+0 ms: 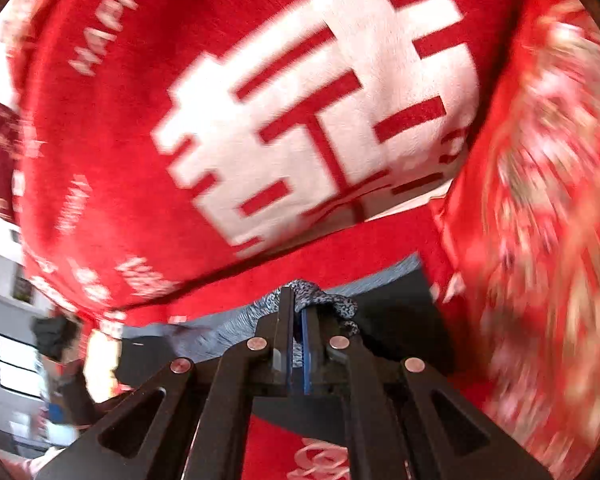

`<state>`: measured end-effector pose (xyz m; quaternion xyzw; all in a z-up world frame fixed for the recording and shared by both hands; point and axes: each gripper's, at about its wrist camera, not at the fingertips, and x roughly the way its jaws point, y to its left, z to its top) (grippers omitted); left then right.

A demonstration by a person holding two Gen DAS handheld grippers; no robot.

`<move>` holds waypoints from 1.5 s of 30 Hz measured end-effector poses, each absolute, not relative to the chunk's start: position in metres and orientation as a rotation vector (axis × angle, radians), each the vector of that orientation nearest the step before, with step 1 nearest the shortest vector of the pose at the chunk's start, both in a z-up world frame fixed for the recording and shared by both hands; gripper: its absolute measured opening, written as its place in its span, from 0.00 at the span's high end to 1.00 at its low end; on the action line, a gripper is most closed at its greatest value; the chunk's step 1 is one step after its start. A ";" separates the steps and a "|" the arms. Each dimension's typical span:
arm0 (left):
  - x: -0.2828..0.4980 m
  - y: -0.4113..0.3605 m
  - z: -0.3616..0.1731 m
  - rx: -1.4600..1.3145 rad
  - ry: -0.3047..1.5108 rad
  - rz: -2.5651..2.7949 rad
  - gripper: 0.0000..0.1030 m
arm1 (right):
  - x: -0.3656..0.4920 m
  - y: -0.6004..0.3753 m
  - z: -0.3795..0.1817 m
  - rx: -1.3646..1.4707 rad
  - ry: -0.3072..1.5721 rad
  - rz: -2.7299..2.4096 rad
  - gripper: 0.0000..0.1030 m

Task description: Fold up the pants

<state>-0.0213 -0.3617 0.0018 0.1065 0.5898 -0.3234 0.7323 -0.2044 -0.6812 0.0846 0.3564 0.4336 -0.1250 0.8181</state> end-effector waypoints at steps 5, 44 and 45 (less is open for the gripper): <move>-0.001 -0.357 -0.048 0.263 1.354 -0.547 0.49 | -0.171 -0.707 0.033 0.691 1.111 -0.334 0.69; 0.004 -0.379 -0.064 0.419 1.342 -0.498 0.48 | -0.270 -0.645 0.011 0.774 1.016 -0.519 0.61; 0.003 -0.381 -0.070 0.436 1.348 -0.484 0.47 | -0.260 -0.648 0.007 0.762 1.020 -0.510 0.58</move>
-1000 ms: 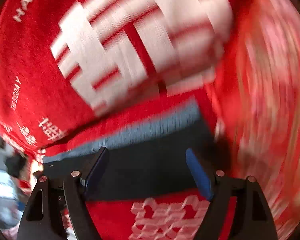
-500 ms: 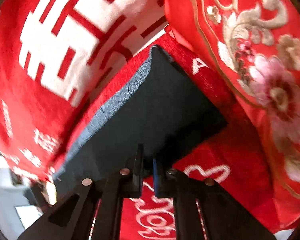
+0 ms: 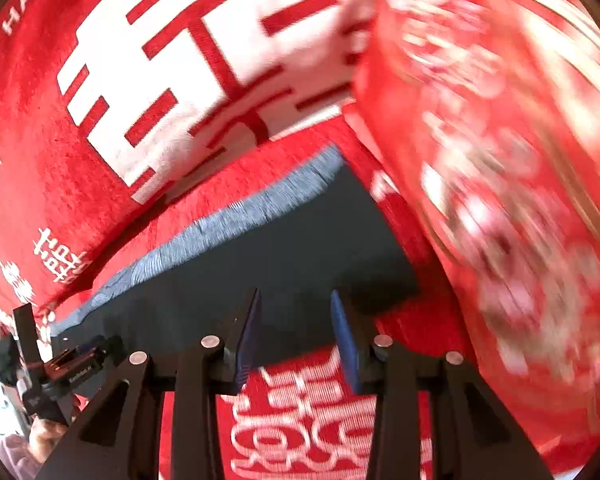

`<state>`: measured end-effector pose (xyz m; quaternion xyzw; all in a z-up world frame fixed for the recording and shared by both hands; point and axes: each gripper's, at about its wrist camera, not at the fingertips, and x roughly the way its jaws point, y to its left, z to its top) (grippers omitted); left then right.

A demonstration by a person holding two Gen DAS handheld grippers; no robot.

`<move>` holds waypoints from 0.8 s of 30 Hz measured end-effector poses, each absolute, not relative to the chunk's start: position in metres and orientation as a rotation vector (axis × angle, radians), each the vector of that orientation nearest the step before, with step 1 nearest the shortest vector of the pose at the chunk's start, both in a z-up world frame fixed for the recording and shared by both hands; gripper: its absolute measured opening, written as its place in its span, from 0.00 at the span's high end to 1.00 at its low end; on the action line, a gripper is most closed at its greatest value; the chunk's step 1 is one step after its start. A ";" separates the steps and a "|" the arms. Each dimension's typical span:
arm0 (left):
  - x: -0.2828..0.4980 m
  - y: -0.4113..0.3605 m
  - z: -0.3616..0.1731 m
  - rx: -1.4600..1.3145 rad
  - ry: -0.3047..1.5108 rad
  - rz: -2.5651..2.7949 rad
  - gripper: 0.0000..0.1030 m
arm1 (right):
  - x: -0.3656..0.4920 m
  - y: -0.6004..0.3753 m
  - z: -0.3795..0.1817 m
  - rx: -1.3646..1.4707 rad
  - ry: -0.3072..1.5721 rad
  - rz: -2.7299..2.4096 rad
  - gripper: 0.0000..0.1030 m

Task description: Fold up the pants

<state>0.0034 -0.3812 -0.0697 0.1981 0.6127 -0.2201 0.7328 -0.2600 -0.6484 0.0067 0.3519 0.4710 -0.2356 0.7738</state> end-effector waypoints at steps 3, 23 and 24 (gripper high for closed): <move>-0.004 -0.378 -0.074 0.447 1.296 -0.448 0.34 | -0.228 -0.655 -0.020 0.738 1.100 -0.501 0.51; -0.007 -0.269 -0.048 0.418 1.382 -0.691 0.22 | -0.275 -0.552 -0.021 1.186 0.913 -0.521 0.43; -0.004 -0.262 -0.037 0.416 1.371 -0.700 0.22 | -0.272 -0.534 -0.022 1.223 0.898 -0.510 0.43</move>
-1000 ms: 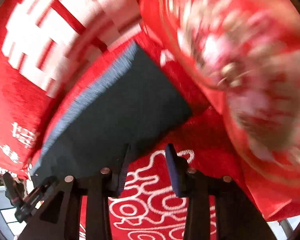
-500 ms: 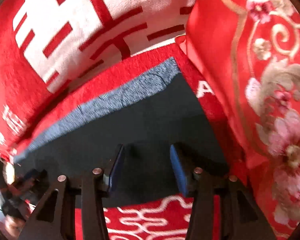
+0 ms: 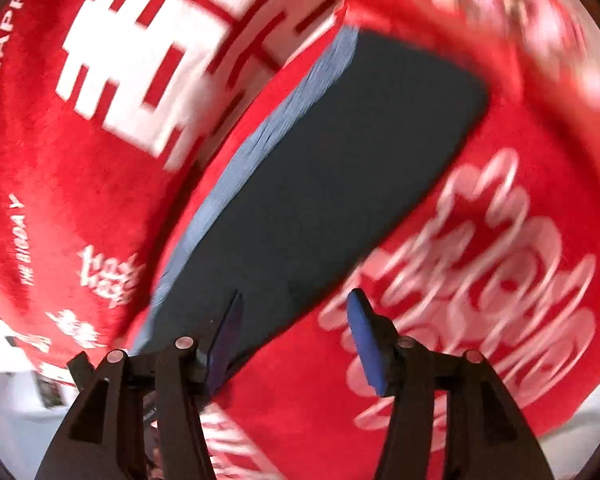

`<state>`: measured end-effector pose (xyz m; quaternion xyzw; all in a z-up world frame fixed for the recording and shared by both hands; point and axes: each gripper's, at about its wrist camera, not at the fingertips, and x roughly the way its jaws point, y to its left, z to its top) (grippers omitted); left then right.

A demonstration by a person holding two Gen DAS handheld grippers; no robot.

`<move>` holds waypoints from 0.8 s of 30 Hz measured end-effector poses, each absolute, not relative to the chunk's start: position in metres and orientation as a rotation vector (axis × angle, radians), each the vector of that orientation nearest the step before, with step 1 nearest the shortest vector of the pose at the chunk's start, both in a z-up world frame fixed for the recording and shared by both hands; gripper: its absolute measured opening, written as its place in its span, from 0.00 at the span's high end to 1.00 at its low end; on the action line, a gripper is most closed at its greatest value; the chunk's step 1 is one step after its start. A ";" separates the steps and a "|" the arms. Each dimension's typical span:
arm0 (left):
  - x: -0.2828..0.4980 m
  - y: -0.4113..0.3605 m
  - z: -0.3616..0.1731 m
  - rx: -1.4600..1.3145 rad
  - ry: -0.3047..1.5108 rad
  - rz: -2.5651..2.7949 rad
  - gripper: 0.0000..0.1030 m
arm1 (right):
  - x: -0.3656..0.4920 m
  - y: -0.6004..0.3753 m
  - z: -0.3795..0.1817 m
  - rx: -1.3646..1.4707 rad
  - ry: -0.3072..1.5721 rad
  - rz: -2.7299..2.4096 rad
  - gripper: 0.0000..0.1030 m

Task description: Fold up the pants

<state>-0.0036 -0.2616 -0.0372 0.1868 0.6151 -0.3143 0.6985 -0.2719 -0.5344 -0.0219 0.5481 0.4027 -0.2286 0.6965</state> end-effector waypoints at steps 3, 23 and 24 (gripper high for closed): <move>0.013 -0.220 -0.017 0.423 1.350 -0.707 0.22 | -0.255 -0.482 -0.027 1.289 0.882 -0.480 0.43; 0.138 -0.005 -0.073 0.350 1.318 -0.382 0.21 | -0.109 -0.245 -0.105 1.312 1.119 -0.056 0.43; 0.136 -0.005 -0.074 0.364 1.309 -0.390 0.20 | -0.109 -0.245 -0.103 1.302 1.115 -0.060 0.43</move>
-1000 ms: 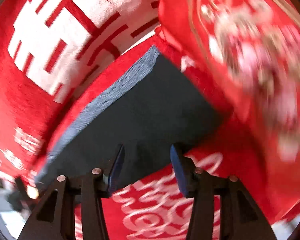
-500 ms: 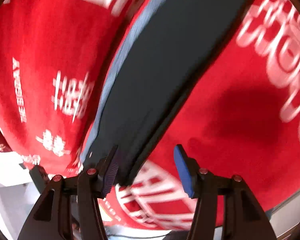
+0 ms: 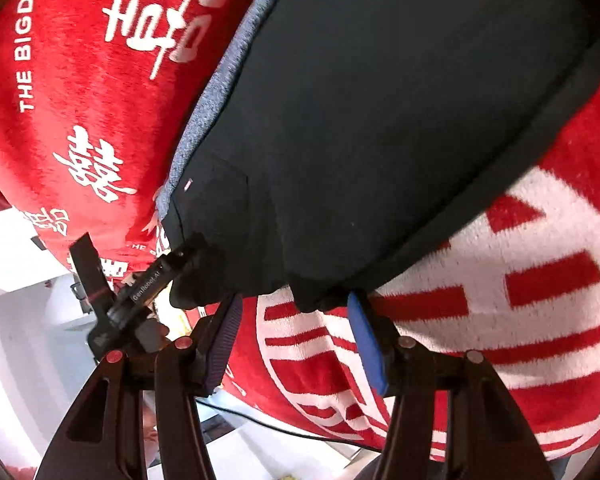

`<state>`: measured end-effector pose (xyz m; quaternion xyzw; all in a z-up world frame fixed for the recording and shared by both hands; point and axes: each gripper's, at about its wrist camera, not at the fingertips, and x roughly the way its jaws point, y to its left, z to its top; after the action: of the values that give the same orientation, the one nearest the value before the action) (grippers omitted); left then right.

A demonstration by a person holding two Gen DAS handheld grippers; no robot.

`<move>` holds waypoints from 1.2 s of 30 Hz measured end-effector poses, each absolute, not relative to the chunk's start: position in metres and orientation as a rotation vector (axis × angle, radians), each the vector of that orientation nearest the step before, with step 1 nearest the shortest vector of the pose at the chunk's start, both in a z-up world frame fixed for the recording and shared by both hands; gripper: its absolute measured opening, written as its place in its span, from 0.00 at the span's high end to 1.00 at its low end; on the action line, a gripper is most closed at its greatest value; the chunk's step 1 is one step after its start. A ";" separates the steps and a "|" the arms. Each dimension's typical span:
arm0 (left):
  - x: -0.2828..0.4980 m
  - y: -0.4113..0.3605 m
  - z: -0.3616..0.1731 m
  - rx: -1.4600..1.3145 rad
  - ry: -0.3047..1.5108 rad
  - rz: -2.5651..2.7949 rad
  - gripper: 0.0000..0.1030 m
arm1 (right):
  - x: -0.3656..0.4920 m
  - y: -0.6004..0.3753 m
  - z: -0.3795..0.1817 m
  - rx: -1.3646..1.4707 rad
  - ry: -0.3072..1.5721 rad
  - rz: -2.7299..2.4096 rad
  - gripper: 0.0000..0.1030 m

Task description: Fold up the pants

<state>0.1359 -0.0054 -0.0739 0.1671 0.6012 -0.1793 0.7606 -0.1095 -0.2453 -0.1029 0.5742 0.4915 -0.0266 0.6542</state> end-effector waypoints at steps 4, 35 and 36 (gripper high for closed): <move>0.134 -0.004 -0.076 0.363 1.300 -0.400 0.18 | -0.120 -0.256 -0.096 1.301 1.098 -0.100 0.43; 0.101 -0.070 -0.071 0.519 1.301 -0.533 0.18 | -0.083 -0.319 -0.055 0.687 1.289 -0.212 0.67; 0.099 -0.066 -0.078 0.536 1.305 -0.518 0.18 | -0.083 -0.316 -0.060 0.686 1.290 -0.197 0.67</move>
<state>0.0990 -0.0662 -0.0775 0.2435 0.5927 -0.2351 0.7308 -0.0826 -0.3158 -0.0597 0.3129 0.5882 -0.0898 0.7402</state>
